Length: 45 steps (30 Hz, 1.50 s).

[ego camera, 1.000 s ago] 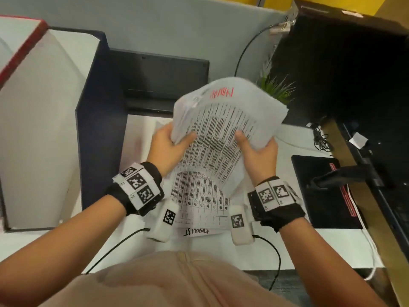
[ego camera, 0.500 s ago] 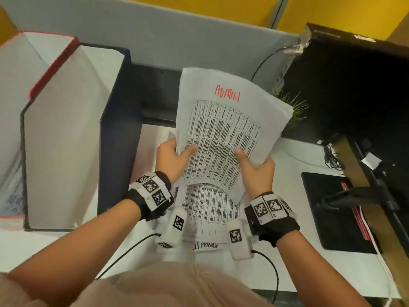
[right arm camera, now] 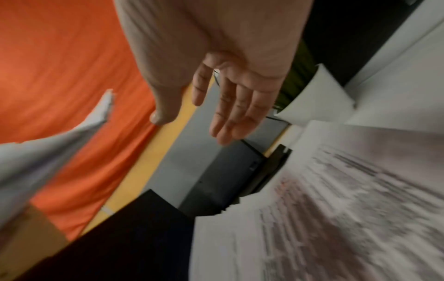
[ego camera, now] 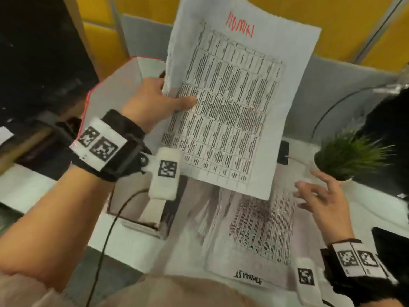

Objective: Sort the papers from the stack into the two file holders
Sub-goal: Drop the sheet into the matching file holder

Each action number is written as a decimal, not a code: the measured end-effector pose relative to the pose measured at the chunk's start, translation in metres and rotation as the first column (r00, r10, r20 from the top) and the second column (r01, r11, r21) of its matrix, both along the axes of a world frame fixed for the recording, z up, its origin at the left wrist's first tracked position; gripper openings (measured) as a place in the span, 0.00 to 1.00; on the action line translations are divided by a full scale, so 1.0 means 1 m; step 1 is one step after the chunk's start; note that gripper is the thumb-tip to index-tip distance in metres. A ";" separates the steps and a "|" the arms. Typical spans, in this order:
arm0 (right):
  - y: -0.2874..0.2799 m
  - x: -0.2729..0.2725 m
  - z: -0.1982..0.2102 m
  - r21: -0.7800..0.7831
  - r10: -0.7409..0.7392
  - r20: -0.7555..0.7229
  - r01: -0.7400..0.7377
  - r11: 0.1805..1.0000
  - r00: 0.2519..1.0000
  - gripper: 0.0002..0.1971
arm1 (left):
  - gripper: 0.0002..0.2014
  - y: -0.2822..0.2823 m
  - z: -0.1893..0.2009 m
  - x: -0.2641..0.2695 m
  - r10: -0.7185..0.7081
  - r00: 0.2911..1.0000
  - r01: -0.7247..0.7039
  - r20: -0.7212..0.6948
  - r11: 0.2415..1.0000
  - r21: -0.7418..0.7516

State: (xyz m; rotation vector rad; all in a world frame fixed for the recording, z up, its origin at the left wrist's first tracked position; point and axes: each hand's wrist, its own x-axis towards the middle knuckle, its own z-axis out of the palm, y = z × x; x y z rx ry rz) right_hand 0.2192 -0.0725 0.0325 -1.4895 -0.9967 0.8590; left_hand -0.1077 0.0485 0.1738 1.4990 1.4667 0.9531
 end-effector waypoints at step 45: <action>-0.025 0.023 -0.109 -0.520 0.006 0.487 0.284 0.805 0.873 0.43 | 0.08 0.008 -0.027 0.031 0.130 0.959 -0.006 -0.254 0.899 0.438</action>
